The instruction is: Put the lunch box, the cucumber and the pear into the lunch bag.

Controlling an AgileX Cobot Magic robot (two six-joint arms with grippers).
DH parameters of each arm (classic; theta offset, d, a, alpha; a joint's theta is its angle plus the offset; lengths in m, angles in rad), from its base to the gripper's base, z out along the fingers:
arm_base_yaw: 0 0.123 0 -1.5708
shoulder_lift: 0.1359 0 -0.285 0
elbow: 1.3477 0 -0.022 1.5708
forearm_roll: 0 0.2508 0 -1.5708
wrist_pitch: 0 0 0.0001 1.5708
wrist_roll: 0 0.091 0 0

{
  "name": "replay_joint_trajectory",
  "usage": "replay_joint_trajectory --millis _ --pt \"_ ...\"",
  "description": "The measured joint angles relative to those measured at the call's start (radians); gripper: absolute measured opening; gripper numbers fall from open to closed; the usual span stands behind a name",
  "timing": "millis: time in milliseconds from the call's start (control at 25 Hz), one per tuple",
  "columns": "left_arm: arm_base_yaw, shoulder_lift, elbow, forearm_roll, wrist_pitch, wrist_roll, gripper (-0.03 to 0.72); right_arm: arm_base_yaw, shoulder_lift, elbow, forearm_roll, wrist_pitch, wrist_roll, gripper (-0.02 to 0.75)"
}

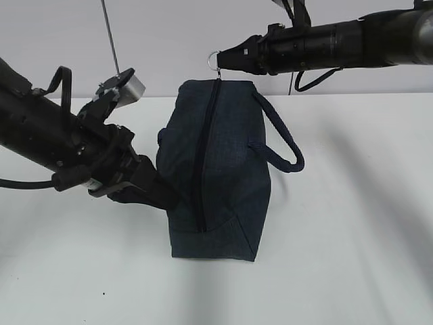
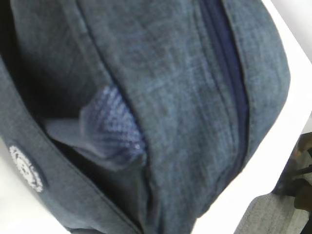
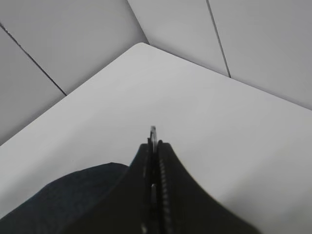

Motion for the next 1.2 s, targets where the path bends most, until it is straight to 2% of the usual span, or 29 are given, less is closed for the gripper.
replay_joint_trajectory --millis 440,520,760,880,1200 --pt "0.000 0.000 0.000 0.002 0.011 -0.003 0.006 -0.026 0.046 -0.020 -0.037 0.001 0.053 0.006" --pt "0.000 0.000 0.000 0.000 0.022 -0.012 0.068 -0.026 0.046 -0.021 -0.037 0.013 0.057 0.006" --pt "0.001 -0.020 -0.046 -0.002 0.057 -0.061 0.464 -0.030 0.046 -0.021 -0.037 0.044 0.067 0.006" --pt "0.015 -0.033 -0.109 -0.002 0.069 -0.076 0.520 -0.030 0.046 -0.021 -0.037 0.056 0.078 0.006" --pt "0.030 -0.010 -0.284 -0.001 -0.044 -0.089 0.529 -0.030 0.046 -0.021 -0.039 0.066 0.086 0.006"
